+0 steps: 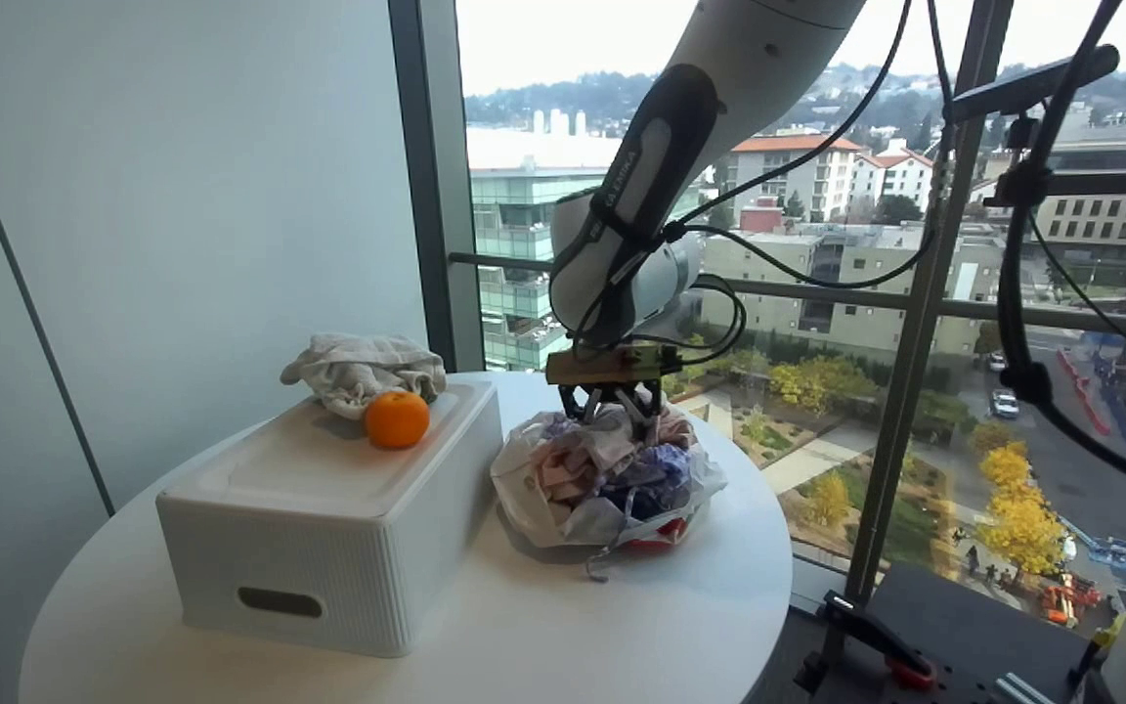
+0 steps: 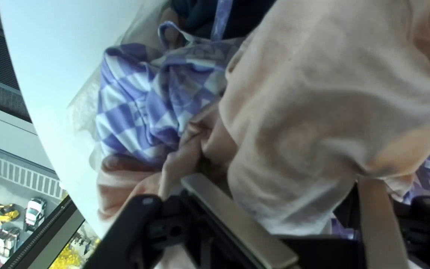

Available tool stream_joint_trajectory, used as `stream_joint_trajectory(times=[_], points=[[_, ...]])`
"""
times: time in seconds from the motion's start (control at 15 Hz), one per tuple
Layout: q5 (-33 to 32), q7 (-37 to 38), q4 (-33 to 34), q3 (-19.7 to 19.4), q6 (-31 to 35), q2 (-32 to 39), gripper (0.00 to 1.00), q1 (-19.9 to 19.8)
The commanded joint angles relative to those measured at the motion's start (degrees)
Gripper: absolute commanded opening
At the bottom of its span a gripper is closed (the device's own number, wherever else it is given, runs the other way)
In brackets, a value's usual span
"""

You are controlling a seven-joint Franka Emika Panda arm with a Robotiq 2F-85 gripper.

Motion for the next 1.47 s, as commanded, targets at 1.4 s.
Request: stream_joint_trajectory(times=[1.4], points=[[-20.0, -15.8, 2.6, 12.0, 7.3, -0.5, 1.0, 0.7]])
